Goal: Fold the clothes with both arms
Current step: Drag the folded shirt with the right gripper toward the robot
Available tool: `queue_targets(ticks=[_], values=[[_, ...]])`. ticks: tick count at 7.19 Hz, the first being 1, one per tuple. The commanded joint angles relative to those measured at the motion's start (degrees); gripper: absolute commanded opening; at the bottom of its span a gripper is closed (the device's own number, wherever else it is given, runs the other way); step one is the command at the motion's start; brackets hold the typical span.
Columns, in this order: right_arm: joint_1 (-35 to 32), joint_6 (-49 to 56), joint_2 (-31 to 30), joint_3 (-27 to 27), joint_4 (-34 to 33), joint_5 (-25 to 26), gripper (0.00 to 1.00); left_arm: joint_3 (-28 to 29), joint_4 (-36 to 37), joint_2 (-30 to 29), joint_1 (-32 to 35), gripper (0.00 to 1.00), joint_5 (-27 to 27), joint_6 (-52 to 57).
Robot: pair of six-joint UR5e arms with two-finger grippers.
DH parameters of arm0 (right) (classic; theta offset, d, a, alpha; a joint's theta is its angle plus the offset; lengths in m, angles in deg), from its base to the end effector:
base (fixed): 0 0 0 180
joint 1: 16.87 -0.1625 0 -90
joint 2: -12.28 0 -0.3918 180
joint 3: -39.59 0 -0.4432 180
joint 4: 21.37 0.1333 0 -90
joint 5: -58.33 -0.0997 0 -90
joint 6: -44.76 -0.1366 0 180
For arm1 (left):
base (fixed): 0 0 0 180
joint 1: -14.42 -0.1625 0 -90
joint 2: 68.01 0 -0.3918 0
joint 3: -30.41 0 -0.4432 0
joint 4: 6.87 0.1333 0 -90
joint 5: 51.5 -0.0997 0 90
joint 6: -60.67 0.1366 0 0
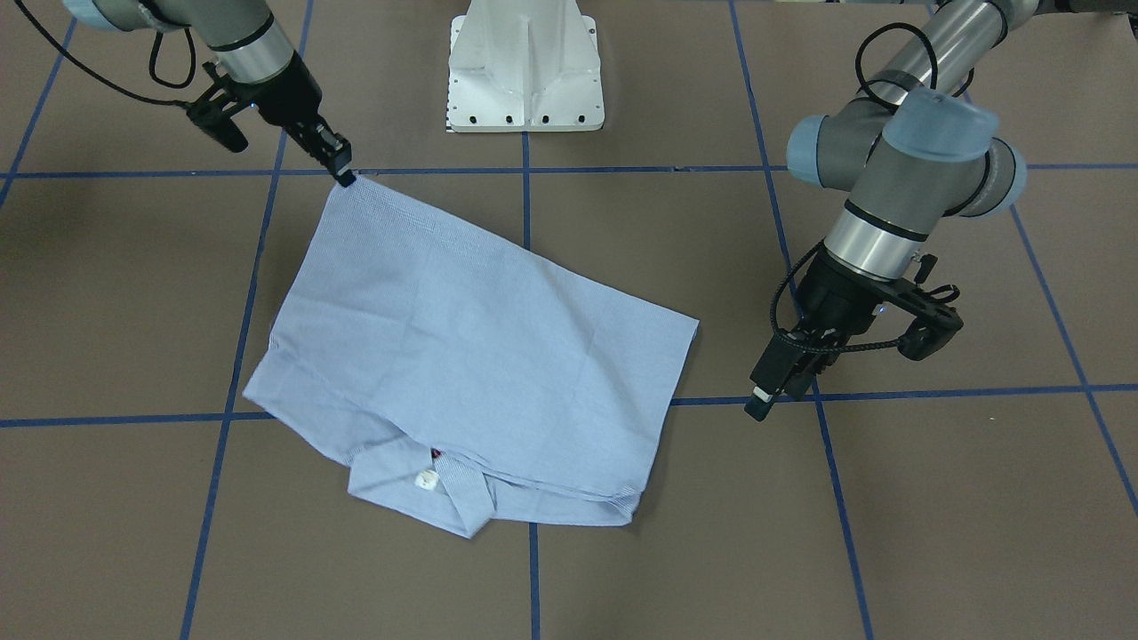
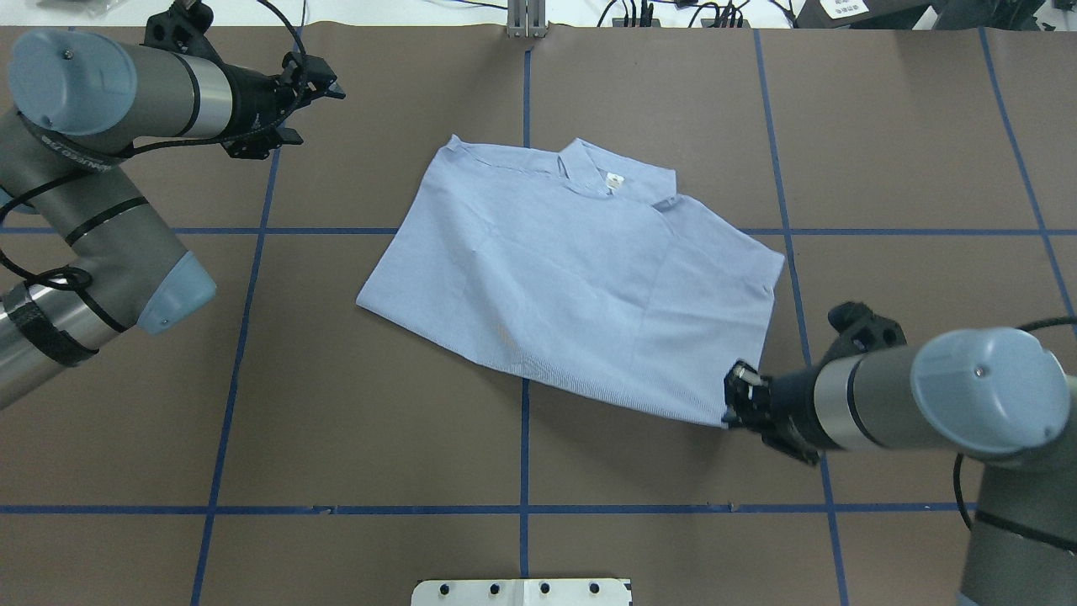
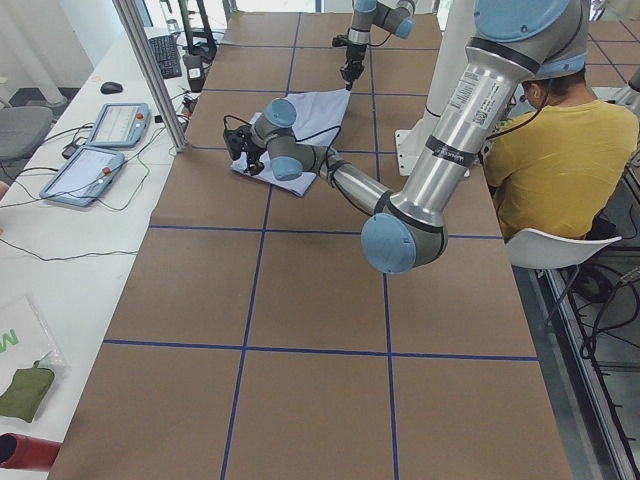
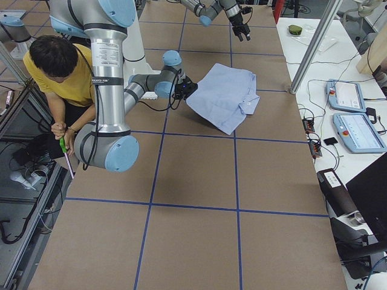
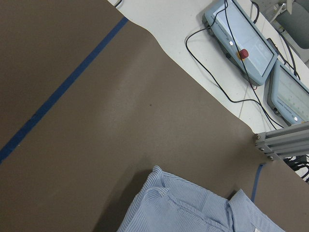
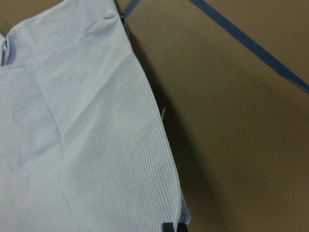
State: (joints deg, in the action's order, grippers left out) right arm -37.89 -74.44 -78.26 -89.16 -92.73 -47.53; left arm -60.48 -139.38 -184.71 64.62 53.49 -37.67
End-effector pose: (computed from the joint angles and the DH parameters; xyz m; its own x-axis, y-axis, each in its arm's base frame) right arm -0.4408 -0.2722 0.2685 0.3814 0.6493 0.6579 -0.3638 0.7598 -0.5389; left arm 0.3900 -0.6211 0.2584 0.1305 -0.3755 -0.9176 0.6119 0.7587 -0.2235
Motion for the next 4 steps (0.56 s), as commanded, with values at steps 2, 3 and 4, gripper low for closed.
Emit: queue_targets(ticks=[2, 3, 4], values=[[8.0, -0.32, -6.31, -7.92, -1.23, -20.3, 0.93, -5.42, 0.42, 3.65, -3.95, 0.91, 2.41, -1.49], [8.71, -0.59, -6.05, -6.62, -1.32, -20.17, 1.0, -7.61, 0.42, 5.93, -6.49, 0.91, 2.32, -2.38], [5.49, -0.59, -5.88, -5.47, -1.32, -19.91, 1.0, -8.76, 0.33, 7.69, -9.65, 0.91, 1.8, -5.0]])
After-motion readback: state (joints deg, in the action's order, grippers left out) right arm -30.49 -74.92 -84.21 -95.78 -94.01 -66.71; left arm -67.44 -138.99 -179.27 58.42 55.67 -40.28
